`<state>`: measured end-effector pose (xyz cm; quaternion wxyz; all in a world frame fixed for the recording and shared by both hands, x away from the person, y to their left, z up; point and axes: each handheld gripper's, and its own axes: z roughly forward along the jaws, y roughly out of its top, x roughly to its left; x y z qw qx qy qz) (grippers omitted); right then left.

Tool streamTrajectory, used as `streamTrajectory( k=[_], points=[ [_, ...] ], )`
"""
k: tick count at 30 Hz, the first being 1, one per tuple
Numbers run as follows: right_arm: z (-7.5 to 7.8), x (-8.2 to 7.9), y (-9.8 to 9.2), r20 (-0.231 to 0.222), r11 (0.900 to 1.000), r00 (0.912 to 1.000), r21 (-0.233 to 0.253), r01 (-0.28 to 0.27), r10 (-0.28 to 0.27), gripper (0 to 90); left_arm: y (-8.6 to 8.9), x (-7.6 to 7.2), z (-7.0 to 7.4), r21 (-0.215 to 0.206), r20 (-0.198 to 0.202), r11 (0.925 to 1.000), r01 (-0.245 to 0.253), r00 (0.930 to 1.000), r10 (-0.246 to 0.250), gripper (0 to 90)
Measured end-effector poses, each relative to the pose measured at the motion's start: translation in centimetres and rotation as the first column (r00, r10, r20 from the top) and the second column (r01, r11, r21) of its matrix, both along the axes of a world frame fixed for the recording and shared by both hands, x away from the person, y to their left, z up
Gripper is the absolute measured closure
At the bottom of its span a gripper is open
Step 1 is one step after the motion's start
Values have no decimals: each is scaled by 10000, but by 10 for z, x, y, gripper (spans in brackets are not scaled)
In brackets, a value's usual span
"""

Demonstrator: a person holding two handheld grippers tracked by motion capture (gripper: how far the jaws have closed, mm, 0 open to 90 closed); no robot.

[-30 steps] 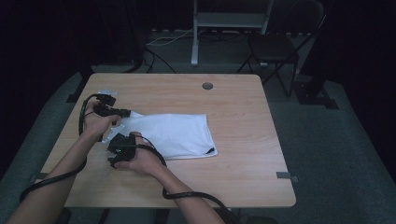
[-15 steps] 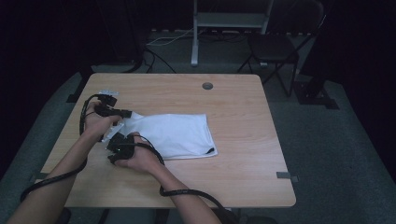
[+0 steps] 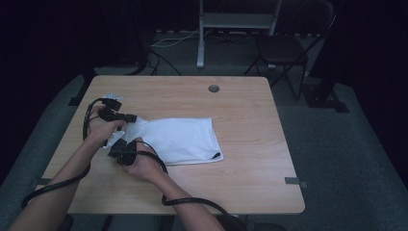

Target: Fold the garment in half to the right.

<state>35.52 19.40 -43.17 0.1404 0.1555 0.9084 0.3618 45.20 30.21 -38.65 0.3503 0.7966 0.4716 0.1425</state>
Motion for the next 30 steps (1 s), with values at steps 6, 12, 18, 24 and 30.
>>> streamTrajectory(
  k=[6,12,18,24,30],
  points=[
    [13,-1,-5,-113,9979,9999,640,50,-43,801,-2,-3,12,198,230,9998,42,9997,-46,858],
    [25,-4,-8,-173,9907,9998,1359,89,-66,801,-2,-5,22,314,379,9994,-145,9992,133,858],
    [41,-7,-15,-92,9794,9999,2019,101,-85,801,5,-5,36,148,521,9990,-432,9977,424,858],
    [56,-7,-22,3,9663,9999,2572,99,-103,801,6,-4,46,63,587,9979,-637,9963,632,858],
    [66,-7,-25,-89,9516,9999,3070,124,-102,799,7,-3,55,-31,651,9961,-884,9940,884,858]
  ],
)
